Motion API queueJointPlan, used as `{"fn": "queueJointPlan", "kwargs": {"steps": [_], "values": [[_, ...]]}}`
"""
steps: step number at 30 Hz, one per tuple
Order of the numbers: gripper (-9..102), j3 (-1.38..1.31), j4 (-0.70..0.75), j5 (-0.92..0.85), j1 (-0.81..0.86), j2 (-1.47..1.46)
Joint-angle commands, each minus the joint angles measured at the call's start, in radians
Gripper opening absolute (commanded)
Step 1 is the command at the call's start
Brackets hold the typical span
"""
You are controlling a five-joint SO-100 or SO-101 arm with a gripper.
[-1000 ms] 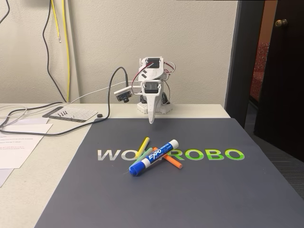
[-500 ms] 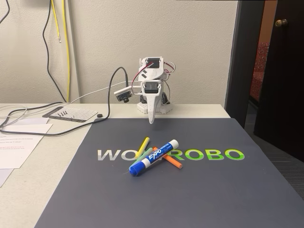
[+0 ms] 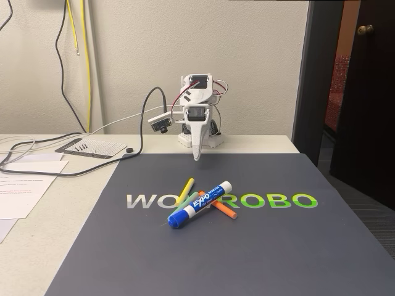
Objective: Pick up the blue marker.
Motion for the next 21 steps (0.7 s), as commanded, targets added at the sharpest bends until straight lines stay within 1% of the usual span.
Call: {"fn": "queueJointPlan", "kwargs": {"steps": [1,21], "values": [[0,0.002,0.005,0.011,-0.006,0.058],[0,0.002,0.005,0.006,0.003,0.058]]}}
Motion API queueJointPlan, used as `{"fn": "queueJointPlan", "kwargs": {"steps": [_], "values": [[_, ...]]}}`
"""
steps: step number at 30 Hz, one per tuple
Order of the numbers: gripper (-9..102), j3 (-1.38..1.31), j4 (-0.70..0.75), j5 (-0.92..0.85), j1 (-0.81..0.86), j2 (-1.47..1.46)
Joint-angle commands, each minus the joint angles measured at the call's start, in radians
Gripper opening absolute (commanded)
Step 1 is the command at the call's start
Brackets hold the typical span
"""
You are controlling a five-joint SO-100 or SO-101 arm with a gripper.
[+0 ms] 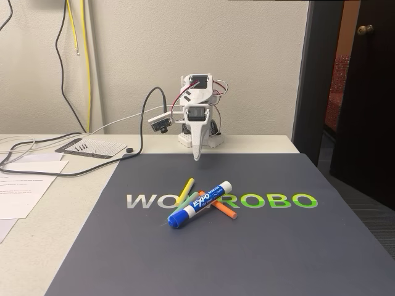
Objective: Pick up the blue marker.
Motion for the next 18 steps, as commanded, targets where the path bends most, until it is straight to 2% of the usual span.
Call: {"fn": "queueJointPlan", "kwargs": {"steps": [1,18], "values": [[0,0.002,0.005,0.006,0.005,0.058],[0,0.002,-0.005,0.02,0.012,0.058]]}}
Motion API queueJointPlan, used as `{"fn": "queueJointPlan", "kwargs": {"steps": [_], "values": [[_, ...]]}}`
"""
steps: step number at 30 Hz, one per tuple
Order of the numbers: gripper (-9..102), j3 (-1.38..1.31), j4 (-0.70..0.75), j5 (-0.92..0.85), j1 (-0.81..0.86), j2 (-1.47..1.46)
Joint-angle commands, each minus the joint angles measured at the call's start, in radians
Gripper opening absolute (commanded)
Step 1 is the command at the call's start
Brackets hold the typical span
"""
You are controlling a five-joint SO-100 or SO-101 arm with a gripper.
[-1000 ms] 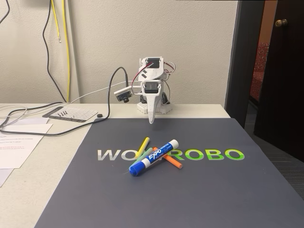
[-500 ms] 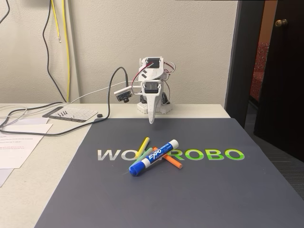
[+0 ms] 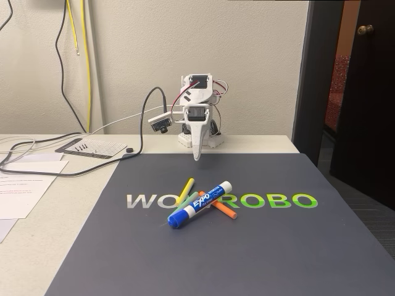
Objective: Pick up the blue marker.
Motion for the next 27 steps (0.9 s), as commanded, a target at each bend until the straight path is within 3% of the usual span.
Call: {"fn": "queueJointPlan", "kwargs": {"steps": [1,9,16,27], "values": [[0,0.002,-0.012,0.005,0.015,0.058],[0,-0.008,-0.121,-0.002,-0.021,0.058],[0,-0.097,-0.084,-0.005,-0.043,0.032],[0,-0.578,0.025,-0.075,-0.049,-0.5]]}}
